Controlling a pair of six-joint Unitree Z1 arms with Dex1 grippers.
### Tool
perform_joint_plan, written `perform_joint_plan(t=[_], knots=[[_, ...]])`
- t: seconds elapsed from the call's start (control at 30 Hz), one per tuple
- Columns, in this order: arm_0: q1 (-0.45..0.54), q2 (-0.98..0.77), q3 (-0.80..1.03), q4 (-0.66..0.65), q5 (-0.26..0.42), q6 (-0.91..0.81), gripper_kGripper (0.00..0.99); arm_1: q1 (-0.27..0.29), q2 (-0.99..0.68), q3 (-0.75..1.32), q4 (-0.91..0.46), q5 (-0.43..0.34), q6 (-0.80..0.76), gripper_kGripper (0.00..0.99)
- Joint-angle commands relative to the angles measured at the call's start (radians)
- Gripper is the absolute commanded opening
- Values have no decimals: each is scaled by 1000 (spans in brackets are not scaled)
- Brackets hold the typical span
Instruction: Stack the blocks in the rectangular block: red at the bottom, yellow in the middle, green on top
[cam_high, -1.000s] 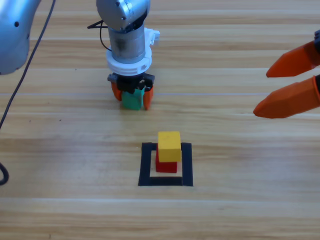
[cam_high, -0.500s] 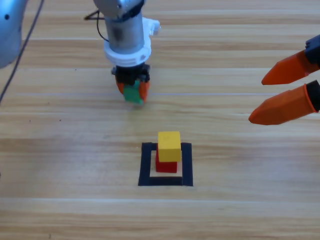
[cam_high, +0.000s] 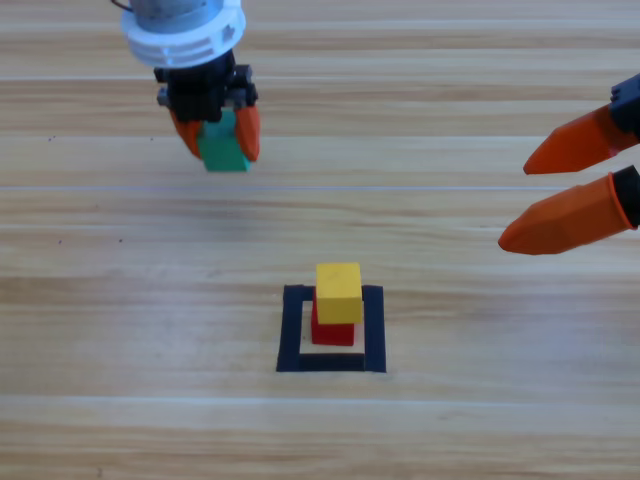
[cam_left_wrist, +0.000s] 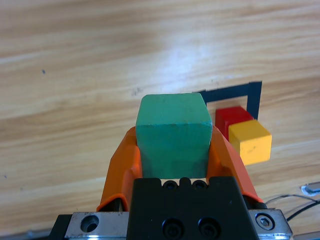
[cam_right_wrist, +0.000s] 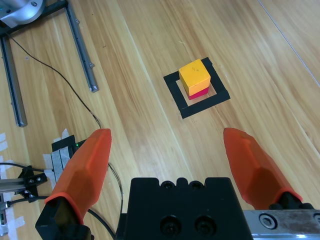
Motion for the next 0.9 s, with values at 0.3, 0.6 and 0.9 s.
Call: perform_joint_plan(t=[0.3, 0.6, 0.9], knots=[[-231, 0, 87, 8, -12, -181, 0, 21, 23, 30, -13, -5, -9, 986], [-266, 8, 95, 9, -12, -233, 0, 21, 18, 33, -13, -5, -9, 986], [-272, 66, 67, 8, -12, -246, 0, 21, 12, 35, -13, -5, -9, 986]])
